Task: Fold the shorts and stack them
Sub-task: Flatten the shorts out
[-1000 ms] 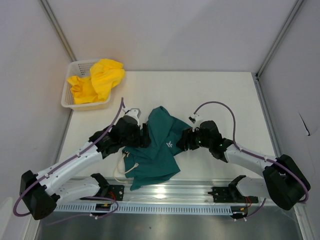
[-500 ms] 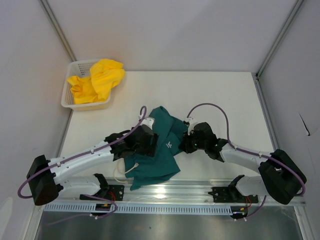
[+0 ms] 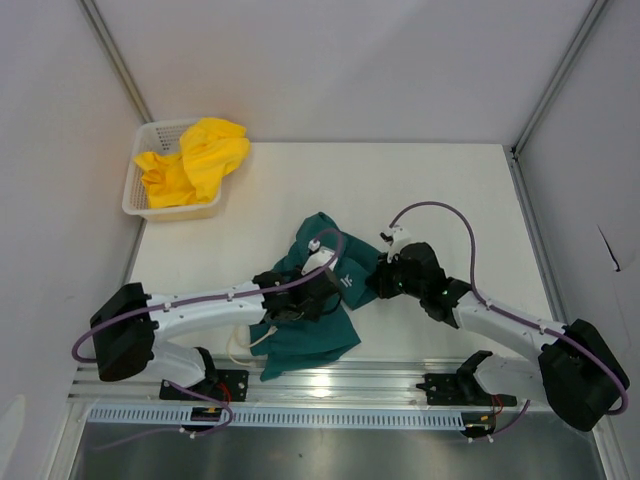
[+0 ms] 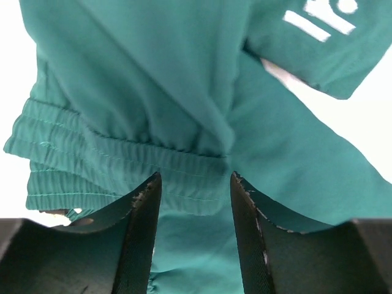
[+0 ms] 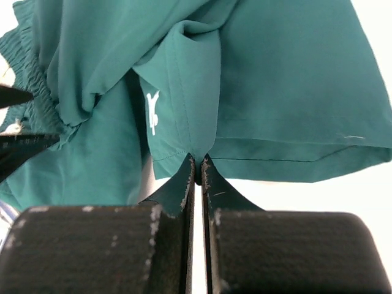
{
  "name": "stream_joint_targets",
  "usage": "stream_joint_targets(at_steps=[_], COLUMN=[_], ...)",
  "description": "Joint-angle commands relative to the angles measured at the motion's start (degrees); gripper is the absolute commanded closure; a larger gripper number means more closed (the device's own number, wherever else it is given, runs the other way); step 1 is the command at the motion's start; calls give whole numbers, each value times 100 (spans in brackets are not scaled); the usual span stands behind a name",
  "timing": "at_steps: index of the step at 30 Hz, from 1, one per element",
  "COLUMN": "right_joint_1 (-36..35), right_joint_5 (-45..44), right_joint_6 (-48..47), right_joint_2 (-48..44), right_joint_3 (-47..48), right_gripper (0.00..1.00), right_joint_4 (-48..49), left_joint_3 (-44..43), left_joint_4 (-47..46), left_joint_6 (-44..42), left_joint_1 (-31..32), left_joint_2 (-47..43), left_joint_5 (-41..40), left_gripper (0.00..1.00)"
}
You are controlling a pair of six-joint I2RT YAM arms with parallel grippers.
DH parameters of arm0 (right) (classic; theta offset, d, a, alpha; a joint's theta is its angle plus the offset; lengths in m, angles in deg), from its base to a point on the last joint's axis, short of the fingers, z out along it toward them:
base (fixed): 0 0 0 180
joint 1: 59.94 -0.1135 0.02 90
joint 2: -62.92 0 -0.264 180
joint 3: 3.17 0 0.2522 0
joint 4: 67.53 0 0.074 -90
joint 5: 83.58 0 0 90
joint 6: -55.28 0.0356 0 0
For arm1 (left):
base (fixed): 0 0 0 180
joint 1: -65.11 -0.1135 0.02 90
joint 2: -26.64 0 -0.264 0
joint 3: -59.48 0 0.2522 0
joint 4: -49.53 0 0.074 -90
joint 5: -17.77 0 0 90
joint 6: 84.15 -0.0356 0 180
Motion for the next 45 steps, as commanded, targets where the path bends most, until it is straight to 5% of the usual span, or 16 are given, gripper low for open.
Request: stream_joint_targets(at_steps=[1,9,25,31,35,39,45], right_joint_1=[105,176,255,282,299,396,536], right_joint_5=[-92,-66,40,57,40,-118,-672], right_joint_6=[57,83,110,119,110,162,365], right_joint_2=[-87,-148,-263,-298,-385,-605,-1008], right_joint_3=[-45,-62,-124,-141,-150,-115,867], right_gripper=[100,100,100,100,100,100,100], right_joint_4=[58,41,84,93,67,-82,-1610], left_joint_3=[-376,-447,-580,-395,-245,-315,-728], left_joint_4=[-110,-84,865,330,31,197,610], left_joint_6=[14,146,1060,796,621,498,-73], left_joint_1=[269,542,516,410,252,24,-809], left_joint_2=[180,418,1262,1271,1201,798,-573], left_joint_5=[-368,-360,-1502,-1073,-799,-720,-20], left_gripper=[49,58,56,69,99,100,100])
